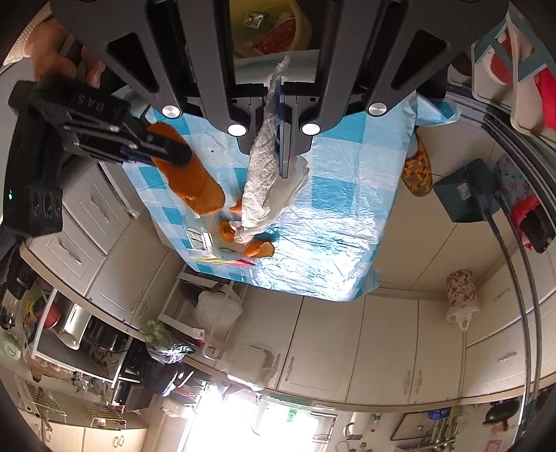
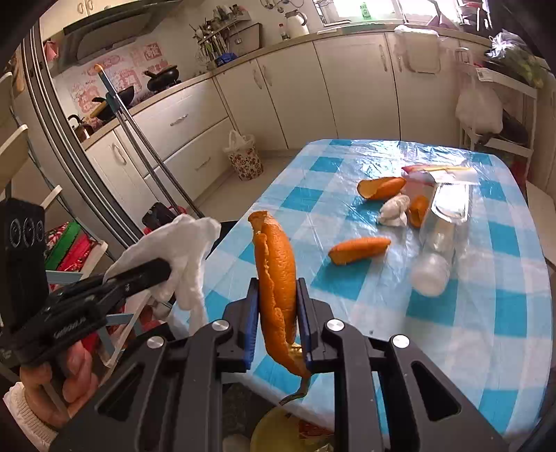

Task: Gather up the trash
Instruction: 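Carry tissue and orange peel over the yellow bucket and open both tools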

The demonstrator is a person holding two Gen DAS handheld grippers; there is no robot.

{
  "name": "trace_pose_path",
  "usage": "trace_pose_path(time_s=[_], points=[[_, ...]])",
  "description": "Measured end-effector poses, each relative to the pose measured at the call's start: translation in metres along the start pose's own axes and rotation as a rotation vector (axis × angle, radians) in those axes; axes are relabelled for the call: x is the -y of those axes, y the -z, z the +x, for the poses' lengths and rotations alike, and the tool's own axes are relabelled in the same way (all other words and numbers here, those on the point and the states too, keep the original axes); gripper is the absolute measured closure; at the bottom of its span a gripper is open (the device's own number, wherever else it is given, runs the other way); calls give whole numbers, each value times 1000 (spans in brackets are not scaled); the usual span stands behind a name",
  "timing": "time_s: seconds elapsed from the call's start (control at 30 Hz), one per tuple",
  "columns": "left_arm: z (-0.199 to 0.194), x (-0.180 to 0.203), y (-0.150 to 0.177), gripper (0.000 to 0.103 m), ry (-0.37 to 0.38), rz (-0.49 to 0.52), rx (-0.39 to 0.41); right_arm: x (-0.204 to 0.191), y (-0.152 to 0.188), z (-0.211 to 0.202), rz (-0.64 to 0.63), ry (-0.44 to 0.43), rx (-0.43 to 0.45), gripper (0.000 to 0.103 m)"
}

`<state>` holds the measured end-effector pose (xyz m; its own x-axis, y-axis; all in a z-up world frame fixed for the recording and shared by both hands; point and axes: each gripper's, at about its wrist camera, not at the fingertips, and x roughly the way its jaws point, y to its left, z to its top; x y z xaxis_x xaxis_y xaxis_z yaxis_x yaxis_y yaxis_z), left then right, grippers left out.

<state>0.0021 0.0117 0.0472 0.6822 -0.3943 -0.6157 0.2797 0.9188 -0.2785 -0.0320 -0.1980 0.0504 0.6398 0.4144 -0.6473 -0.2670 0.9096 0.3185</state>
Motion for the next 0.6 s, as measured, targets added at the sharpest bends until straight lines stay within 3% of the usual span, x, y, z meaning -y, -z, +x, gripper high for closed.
trace_pose_path(time_s=[0.3, 0.6], points=[[-32, 49, 12, 99, 15, 91, 19, -7, 60, -29, 31, -5, 21, 82], [-53, 72, 33, 99, 34, 133, 10, 2, 88, -40, 100, 12, 6, 81]])
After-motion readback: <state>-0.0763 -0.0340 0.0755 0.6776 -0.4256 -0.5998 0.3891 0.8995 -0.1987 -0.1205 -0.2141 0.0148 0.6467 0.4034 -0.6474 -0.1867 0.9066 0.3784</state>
